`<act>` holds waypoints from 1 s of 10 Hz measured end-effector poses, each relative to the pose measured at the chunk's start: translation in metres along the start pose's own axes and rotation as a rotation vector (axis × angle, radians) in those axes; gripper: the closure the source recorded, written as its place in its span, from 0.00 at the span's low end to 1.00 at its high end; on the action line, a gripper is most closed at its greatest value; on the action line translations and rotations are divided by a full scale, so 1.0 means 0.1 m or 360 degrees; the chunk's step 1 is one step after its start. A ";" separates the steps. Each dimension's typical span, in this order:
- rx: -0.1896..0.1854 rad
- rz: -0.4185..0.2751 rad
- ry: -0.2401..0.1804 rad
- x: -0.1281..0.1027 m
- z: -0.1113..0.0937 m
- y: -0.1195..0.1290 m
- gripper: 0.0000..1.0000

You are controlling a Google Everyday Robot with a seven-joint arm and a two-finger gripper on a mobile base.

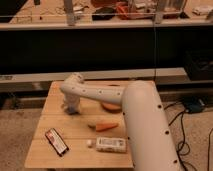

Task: Wipe the white sponge on the table

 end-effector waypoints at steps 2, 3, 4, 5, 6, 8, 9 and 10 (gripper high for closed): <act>-0.0001 -0.0001 -0.0003 -0.01 0.00 0.00 0.72; 0.0000 -0.0002 -0.0004 -0.02 -0.01 0.00 0.79; -0.0001 -0.0003 -0.0006 -0.03 -0.01 0.00 0.91; -0.0001 -0.0004 -0.0006 -0.03 -0.01 -0.01 0.98; -0.0001 -0.0004 -0.0006 -0.03 -0.01 -0.01 1.00; -0.0002 -0.0009 -0.0006 -0.09 -0.01 0.00 1.00; -0.0001 -0.0014 -0.0006 -0.18 -0.01 0.02 1.00; 0.0002 -0.0020 -0.0007 -0.26 -0.01 0.04 1.00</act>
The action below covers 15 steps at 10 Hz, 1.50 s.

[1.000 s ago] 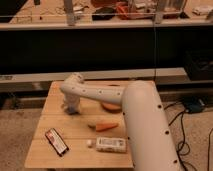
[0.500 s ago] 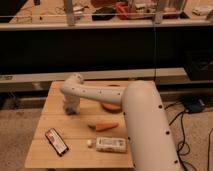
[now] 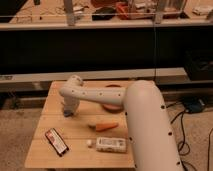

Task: Wipe the white sponge on the table

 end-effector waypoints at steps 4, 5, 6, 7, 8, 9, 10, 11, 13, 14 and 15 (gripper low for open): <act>0.0005 -0.0024 -0.0010 -0.23 -0.03 0.19 1.00; 0.0007 -0.0011 -0.0013 -0.27 -0.04 0.22 1.00; 0.0012 0.0003 -0.0016 -0.28 -0.06 0.28 1.00; 0.0026 0.0019 -0.0017 -0.30 -0.09 0.40 1.00; 0.0032 0.0036 -0.0019 -0.30 -0.13 0.55 1.00; 0.0039 0.0039 -0.0022 -0.31 -0.14 0.60 1.00; 0.0047 0.0039 -0.0030 -0.34 -0.15 0.62 1.00; 0.0059 0.0042 -0.0053 -0.42 -0.15 0.65 1.00; 0.0066 0.0059 -0.0069 -0.48 -0.19 0.80 1.00; 0.0069 0.0050 -0.0078 -0.49 -0.20 0.81 1.00; 0.0072 0.0044 -0.0089 -0.51 -0.21 0.78 1.00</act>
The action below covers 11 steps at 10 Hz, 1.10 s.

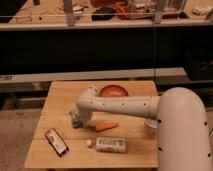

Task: Wipe the white sponge on the table

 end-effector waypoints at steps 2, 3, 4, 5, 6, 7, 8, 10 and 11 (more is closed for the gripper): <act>0.0010 -0.0012 -0.0030 -0.12 0.01 -0.05 1.00; 0.0016 -0.0017 -0.0039 -0.12 -0.01 -0.01 1.00; 0.0020 -0.0018 -0.0044 -0.10 -0.03 0.02 1.00; 0.0022 -0.0022 -0.0053 -0.10 -0.04 0.03 1.00; 0.0023 -0.0025 -0.0058 -0.12 -0.03 0.00 1.00; 0.0020 0.0004 -0.0064 -0.11 -0.05 0.02 1.00; 0.0022 0.0015 -0.0067 -0.10 -0.06 0.05 1.00; 0.0027 0.0037 -0.0076 -0.07 -0.10 0.17 1.00; 0.0028 0.0050 -0.0076 -0.06 -0.12 0.24 1.00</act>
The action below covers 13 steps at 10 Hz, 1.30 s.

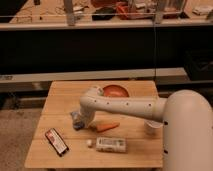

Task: Wipe the white sponge on the table

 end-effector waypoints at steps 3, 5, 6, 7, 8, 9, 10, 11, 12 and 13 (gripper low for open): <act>0.0008 0.0042 -0.0010 -0.02 -0.02 0.02 1.00; 0.0017 0.0091 -0.0010 0.06 -0.07 0.15 1.00; 0.0019 0.0110 -0.0011 0.08 -0.10 0.23 1.00; 0.0022 0.0130 -0.0009 0.11 -0.13 0.31 1.00; 0.0025 0.0147 -0.0009 0.13 -0.15 0.35 1.00; 0.0028 0.0156 -0.0008 0.14 -0.15 0.34 1.00; 0.0029 0.0159 -0.0005 0.17 -0.14 0.31 1.00; 0.0028 0.0149 -0.0005 0.18 -0.13 0.24 1.00; 0.0025 0.0131 -0.0008 0.18 -0.11 0.15 1.00; 0.0023 0.0126 -0.0009 0.18 -0.10 0.13 1.00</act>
